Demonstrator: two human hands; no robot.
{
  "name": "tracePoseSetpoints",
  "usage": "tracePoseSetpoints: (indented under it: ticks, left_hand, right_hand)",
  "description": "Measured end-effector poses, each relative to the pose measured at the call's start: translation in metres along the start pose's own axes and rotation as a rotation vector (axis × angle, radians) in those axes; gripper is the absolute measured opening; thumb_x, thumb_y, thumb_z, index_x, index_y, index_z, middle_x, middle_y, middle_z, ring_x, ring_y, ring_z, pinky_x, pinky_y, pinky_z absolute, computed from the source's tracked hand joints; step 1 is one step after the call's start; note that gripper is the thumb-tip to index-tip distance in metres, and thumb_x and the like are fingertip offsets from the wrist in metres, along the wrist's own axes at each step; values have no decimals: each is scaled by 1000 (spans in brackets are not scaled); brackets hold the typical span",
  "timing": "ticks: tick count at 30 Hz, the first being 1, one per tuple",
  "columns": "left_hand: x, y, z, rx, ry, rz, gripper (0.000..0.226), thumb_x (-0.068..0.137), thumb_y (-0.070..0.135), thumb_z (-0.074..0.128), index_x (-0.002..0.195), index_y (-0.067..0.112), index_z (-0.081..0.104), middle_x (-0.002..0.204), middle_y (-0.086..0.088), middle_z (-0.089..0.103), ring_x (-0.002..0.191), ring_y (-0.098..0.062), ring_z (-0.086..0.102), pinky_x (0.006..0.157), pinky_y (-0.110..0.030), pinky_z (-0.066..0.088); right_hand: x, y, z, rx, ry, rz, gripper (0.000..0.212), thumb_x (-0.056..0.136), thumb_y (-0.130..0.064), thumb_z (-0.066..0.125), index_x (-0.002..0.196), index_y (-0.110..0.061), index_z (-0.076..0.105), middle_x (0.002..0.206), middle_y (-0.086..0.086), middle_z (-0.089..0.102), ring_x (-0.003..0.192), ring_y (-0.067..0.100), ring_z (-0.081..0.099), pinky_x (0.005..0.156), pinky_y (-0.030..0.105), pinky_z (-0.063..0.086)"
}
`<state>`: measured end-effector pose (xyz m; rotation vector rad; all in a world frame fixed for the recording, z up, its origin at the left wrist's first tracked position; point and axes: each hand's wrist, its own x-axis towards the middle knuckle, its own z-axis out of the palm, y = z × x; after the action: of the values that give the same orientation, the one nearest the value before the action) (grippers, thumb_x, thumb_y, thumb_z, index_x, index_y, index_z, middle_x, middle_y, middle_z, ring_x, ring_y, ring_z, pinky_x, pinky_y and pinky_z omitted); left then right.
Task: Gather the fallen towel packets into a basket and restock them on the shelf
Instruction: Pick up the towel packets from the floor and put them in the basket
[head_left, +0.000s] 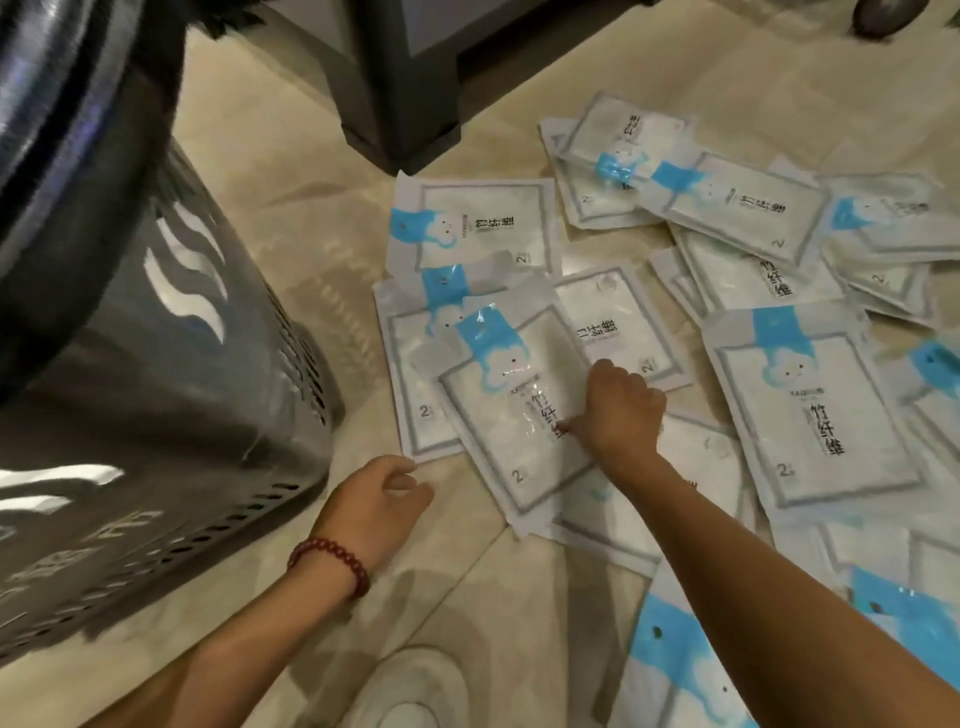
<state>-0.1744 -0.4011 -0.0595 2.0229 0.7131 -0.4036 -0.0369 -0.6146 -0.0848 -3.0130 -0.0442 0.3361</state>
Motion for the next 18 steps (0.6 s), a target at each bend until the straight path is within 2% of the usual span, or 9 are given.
tracePoseSetpoints:
  ticks: [2,5,7,8,9,11,14,16,18]
  left_hand:
    - [3,9,3,-46,40,-7,38,81,37,68,114,21,58,95,15,59,86,3,55,74,-20,45]
    - [5,24,9,-198,101,-96,65,75,50,70,128,17,51,97,11,59,92,-8,60,85,-31,50]
    - [3,32,14,-343,89,-189,70,62,62,73,115,19,57,87,12,64,84,-10,65,81,-33,52]
    - [1,33,16,-432,51,-221,65,53,65,76,99,21,60,79,13,67,74,-10,66,75,-30,51]
    - [-2,31,18,-529,-2,-253,59,50,62,80,87,21,60,78,11,69,68,-12,67,73,-29,51]
    - [-7,25,21,-713,-77,-342,48,56,40,85,93,14,68,87,-4,74,75,-22,71,72,-33,55]
    - [-11,18,24,-782,-29,-389,31,69,8,79,97,8,65,91,-15,73,77,-28,71,69,-36,56]
    - [-9,18,22,-784,29,-371,25,72,3,77,92,11,64,80,-9,74,70,-23,71,60,-33,56]
    - [-1,17,15,-749,104,-336,25,71,4,77,87,16,63,67,2,72,64,-16,69,53,-28,54]
  right_hand:
    - [-15,7,-5,282,-2,-27,20,88,-23,60,89,-12,44,84,4,53,84,28,55,63,32,34]
    - [-42,14,-16,601,-34,-52,16,89,-14,57,83,-11,42,69,-5,44,66,17,44,53,27,31]
    - [-61,12,-20,761,-63,-43,10,88,-12,59,90,-6,51,76,0,54,72,20,50,61,21,38]
    - [-70,9,-22,859,-102,-23,11,88,-10,59,95,-3,54,85,6,59,79,24,55,69,28,45]
    - [-77,6,-22,962,-152,-5,13,88,-9,59,99,-2,56,93,12,62,87,27,59,77,36,48]
    - [-87,-3,-23,1093,-249,8,13,89,-7,58,101,-6,57,99,12,63,93,28,61,81,39,49]
    - [-78,-8,-21,964,-336,-31,7,89,-14,60,93,-12,54,90,3,60,83,20,57,70,30,44]
    - [-62,-5,-16,790,-301,-90,10,89,-21,61,92,-13,56,86,1,58,79,17,53,66,27,37]
    - [-42,1,-11,658,-170,-111,19,91,-17,58,108,-10,60,103,6,62,94,20,57,76,25,37]
